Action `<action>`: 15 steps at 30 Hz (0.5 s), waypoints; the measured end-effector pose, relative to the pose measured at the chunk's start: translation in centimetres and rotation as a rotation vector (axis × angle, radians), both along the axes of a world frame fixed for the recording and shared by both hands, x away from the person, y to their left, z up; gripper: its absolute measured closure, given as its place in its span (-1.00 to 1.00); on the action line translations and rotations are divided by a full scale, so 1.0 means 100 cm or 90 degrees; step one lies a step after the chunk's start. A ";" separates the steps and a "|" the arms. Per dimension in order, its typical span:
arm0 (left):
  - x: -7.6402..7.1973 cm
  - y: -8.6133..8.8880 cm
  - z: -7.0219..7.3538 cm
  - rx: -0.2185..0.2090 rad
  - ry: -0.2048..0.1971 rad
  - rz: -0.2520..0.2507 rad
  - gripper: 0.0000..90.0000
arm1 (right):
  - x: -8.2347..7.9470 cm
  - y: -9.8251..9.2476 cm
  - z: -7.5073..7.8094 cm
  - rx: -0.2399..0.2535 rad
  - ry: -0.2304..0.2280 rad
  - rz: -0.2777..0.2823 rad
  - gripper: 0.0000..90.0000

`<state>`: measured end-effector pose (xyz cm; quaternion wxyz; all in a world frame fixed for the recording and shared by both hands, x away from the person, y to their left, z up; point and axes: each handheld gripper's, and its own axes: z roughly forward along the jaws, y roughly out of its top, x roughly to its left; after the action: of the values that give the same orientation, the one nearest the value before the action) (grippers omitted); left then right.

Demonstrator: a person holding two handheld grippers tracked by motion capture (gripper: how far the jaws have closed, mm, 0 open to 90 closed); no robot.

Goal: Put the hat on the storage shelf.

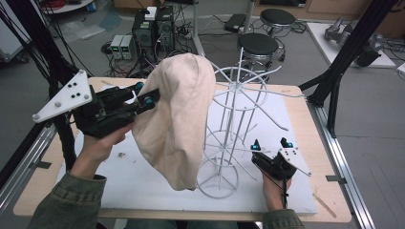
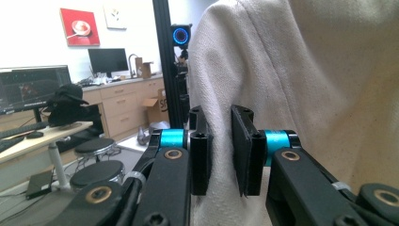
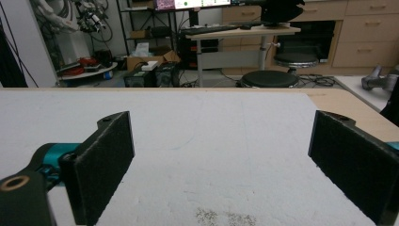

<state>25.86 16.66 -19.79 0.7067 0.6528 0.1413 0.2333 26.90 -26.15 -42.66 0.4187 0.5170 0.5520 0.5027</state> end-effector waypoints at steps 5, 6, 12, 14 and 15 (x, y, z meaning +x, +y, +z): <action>0.004 -0.002 -0.004 -0.019 0.032 -0.040 0.61 | 0.000 0.000 0.000 0.004 0.000 -0.002 -0.86; 0.004 -0.002 -0.005 -0.020 0.034 -0.039 0.57 | 0.000 0.000 0.000 0.005 0.001 -0.001 -0.86; 0.006 -0.001 -0.007 -0.040 0.044 -0.040 0.36 | 0.000 0.000 0.000 0.006 0.002 -0.001 -0.86; 0.007 0.001 -0.009 -0.052 0.051 -0.053 0.30 | 0.000 -0.001 0.000 0.004 0.001 -0.001 -0.86; 0.008 0.002 -0.010 -0.056 0.055 -0.055 0.27 | 0.000 -0.001 0.000 0.005 0.001 -0.001 -0.86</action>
<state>26.65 16.84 -20.83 0.7371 0.6363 0.1535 0.1680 26.89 -26.21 -42.64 0.4166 0.5197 0.5497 0.5042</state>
